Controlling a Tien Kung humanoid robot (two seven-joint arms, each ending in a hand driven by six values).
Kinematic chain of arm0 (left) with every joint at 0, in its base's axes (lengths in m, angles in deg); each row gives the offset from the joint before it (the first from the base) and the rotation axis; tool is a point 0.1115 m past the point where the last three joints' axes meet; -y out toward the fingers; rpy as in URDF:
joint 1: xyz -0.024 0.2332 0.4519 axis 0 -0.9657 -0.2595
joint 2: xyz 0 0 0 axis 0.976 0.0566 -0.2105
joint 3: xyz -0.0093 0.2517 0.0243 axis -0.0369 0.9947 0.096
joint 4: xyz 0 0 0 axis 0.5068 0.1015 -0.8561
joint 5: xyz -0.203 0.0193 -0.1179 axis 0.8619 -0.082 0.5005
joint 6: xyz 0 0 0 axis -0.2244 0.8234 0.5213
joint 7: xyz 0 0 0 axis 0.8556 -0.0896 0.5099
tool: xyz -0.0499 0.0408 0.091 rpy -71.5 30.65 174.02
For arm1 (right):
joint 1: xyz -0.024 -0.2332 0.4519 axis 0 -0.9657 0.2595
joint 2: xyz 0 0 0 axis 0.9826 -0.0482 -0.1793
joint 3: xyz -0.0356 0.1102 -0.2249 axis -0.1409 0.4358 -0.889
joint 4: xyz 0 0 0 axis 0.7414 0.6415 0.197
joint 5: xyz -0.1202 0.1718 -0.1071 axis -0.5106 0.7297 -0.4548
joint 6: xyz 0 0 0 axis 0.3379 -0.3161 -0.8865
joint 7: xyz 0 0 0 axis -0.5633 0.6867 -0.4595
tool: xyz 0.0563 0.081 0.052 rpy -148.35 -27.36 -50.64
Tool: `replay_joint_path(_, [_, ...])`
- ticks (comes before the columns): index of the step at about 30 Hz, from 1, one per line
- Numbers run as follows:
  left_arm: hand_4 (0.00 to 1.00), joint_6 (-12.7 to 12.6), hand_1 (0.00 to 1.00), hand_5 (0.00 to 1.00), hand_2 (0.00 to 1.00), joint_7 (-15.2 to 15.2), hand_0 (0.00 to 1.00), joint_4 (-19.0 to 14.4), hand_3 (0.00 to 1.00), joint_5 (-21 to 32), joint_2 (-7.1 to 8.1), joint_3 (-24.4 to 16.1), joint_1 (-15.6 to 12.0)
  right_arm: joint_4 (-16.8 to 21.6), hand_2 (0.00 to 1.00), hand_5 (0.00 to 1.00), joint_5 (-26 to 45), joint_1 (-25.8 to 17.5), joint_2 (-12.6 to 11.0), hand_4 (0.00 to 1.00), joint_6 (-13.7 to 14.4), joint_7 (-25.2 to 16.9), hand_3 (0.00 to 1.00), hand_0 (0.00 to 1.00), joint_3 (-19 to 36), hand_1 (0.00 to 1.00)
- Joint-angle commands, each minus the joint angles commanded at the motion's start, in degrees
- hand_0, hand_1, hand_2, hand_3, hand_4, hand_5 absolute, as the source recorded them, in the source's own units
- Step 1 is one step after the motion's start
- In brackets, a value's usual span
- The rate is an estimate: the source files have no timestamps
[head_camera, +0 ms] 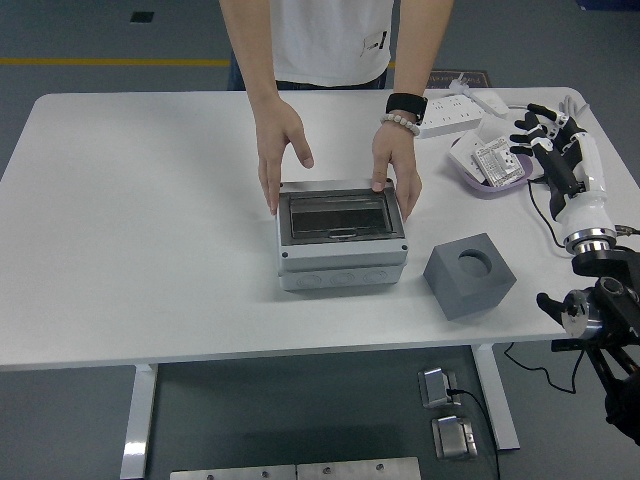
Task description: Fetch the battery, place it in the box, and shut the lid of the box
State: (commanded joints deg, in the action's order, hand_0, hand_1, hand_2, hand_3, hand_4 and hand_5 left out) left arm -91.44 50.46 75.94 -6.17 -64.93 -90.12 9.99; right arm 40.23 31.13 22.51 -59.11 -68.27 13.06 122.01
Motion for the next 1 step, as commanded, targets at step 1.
replay_joint_path(1, [0.002, 0.0, 0.584, 0.002, 0.52, -0.02, 0.378, 0.0, 0.509, 0.0, 0.05, 0.05, -0.11, 0.05, 0.583, 0.408, -0.05, -0.07, 0.06, 0.713, -0.03, 0.09, 0.671, 0.533, -0.12, 0.547])
